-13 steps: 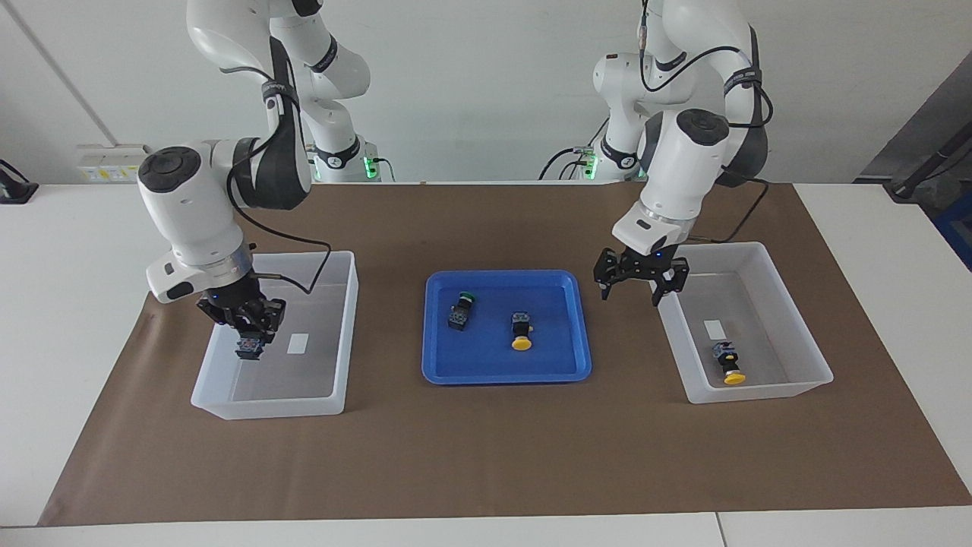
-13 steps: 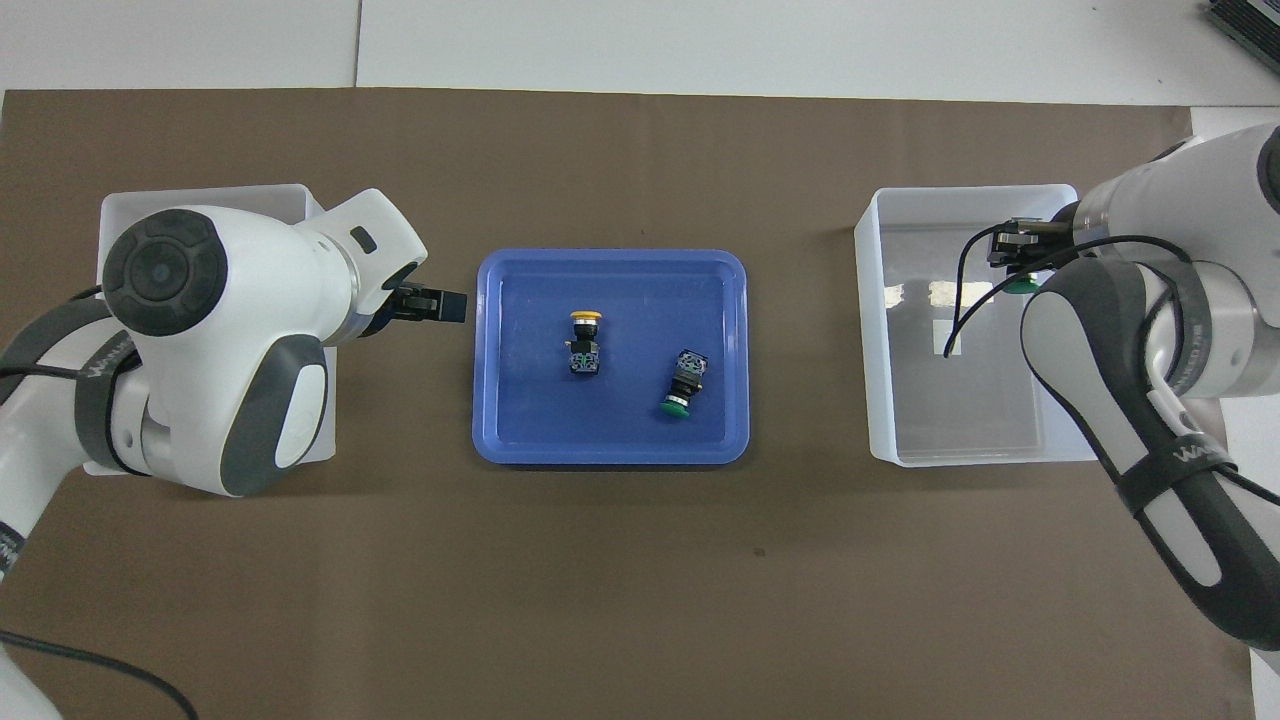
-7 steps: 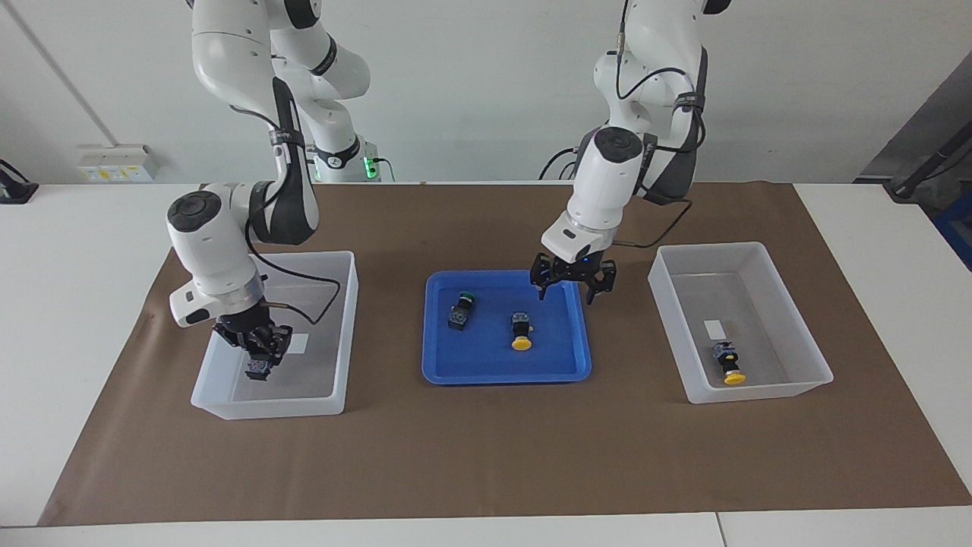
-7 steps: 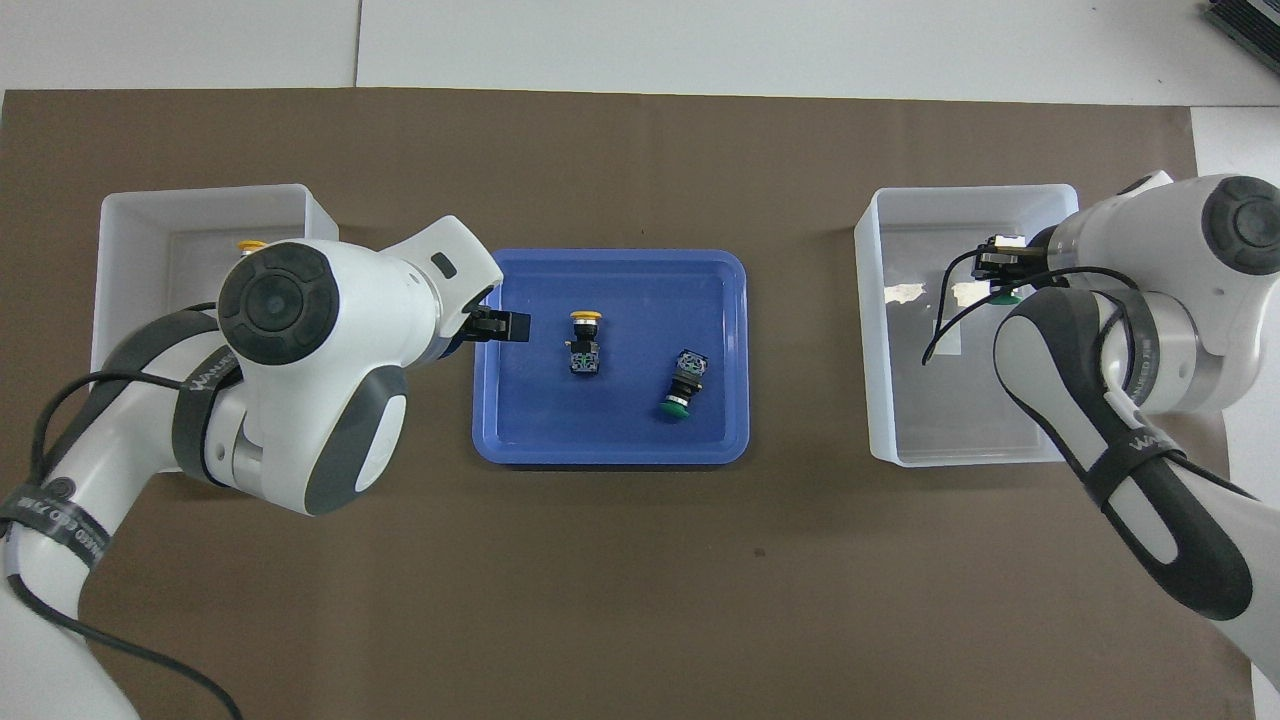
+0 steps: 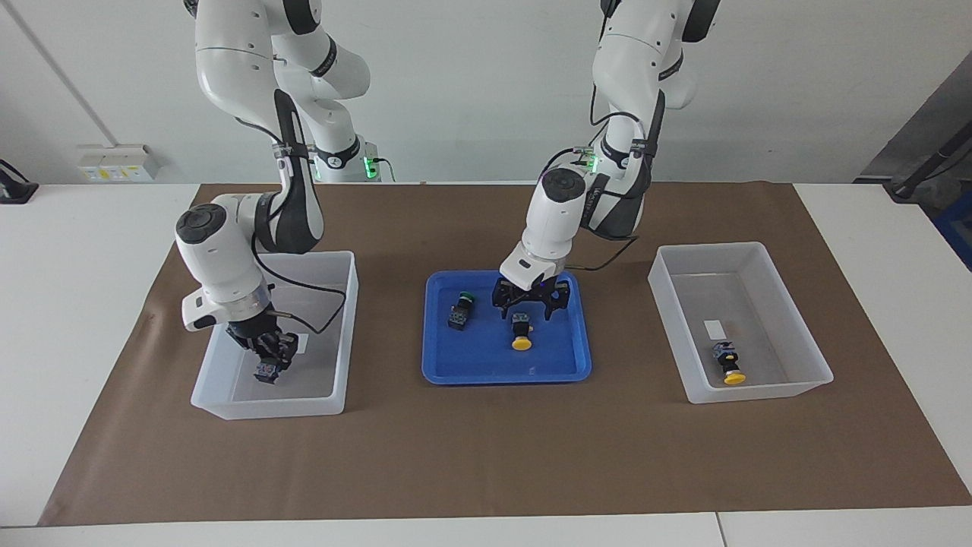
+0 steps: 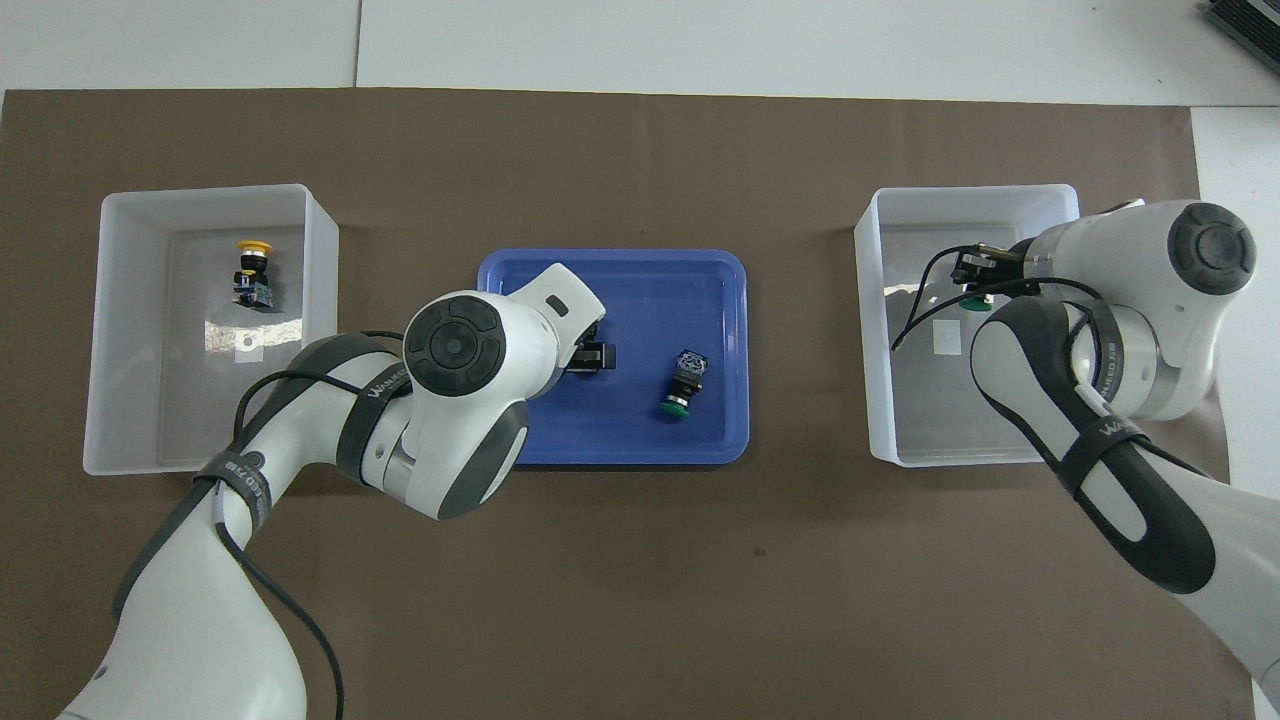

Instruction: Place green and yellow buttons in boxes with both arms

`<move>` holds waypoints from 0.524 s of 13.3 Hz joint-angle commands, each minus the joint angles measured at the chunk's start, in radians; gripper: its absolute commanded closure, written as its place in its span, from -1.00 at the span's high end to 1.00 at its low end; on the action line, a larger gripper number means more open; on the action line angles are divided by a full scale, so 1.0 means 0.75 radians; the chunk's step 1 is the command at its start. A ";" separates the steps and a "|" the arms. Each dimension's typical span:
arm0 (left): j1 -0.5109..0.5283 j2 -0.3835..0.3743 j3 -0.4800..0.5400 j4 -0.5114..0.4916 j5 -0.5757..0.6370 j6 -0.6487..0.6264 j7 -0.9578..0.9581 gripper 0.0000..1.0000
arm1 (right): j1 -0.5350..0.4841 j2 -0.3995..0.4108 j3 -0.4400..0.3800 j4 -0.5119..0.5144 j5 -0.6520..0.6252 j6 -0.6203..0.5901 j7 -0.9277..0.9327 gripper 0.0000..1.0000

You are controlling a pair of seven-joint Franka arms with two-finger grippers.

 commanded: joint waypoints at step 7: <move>-0.033 0.034 0.019 -0.010 0.039 0.080 -0.051 0.32 | -0.001 -0.127 0.030 0.116 0.018 -0.214 0.010 1.00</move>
